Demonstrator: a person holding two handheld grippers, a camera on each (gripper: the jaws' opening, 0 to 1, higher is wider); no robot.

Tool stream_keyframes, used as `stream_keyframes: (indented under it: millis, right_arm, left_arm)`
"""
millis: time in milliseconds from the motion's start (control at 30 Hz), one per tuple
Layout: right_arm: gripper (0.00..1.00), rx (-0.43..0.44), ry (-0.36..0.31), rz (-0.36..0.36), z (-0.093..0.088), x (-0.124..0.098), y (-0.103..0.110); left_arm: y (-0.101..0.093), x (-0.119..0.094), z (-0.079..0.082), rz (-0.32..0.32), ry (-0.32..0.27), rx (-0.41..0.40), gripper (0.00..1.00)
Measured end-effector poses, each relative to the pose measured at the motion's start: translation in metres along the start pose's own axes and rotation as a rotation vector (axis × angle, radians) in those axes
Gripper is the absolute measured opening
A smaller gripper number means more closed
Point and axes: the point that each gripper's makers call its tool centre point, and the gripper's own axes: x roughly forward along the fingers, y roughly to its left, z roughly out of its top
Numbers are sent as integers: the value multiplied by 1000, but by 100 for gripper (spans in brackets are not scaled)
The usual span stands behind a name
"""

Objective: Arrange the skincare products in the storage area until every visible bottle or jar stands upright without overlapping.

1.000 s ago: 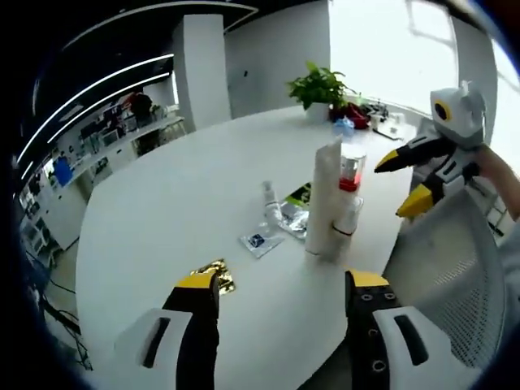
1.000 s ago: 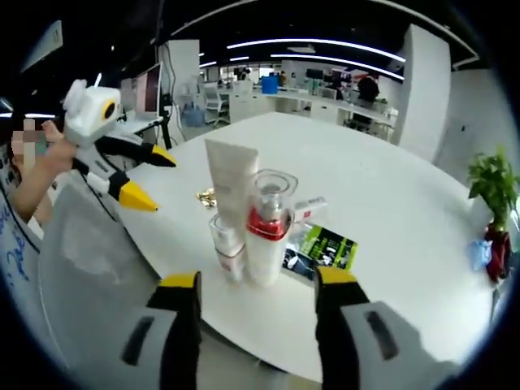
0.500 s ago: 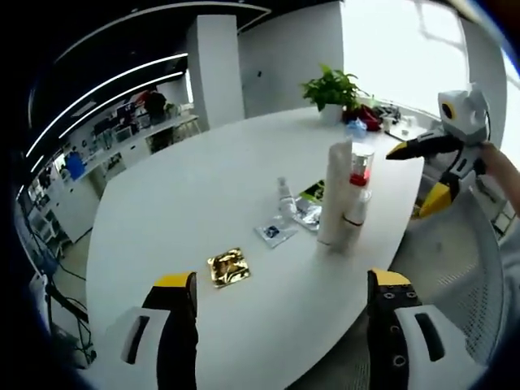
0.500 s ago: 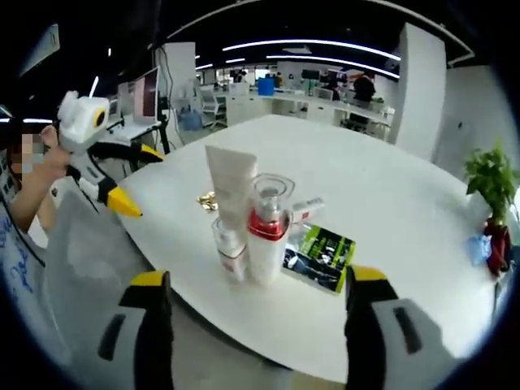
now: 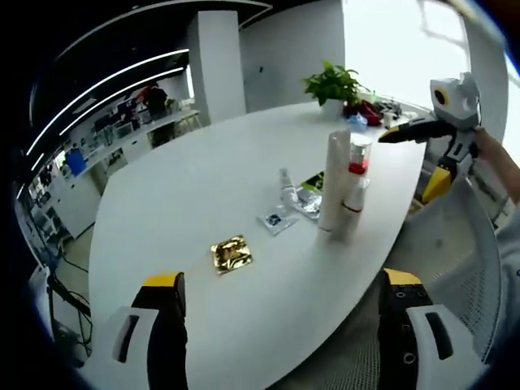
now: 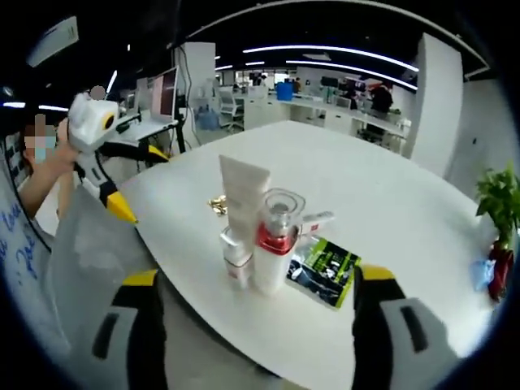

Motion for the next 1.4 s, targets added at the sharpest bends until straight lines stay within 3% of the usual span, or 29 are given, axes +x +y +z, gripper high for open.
stream_keyframes:
  millis: [333, 633, 800, 1100, 1400]
  right_arm:
    - [100, -59, 2, 27, 3, -4, -19]
    - [100, -251, 88, 33, 3, -1, -59]
    - [100, -357, 157, 74, 0, 11, -74]
    - [100, -522, 218, 103, 7, 38, -107]
    - [89, -635, 282, 150, 11, 77, -127]
  left_arm:
    - [11, -1, -5, -1, -1, -19, 97]
    - [16, 4, -3, -13, 1, -29, 97]
    - [16, 3, -2, -14, -3, -30, 97]
    - [19, 2, -6, -14, 4, -53, 97]
    - [25, 2, -9, 2, 22, -60, 97]
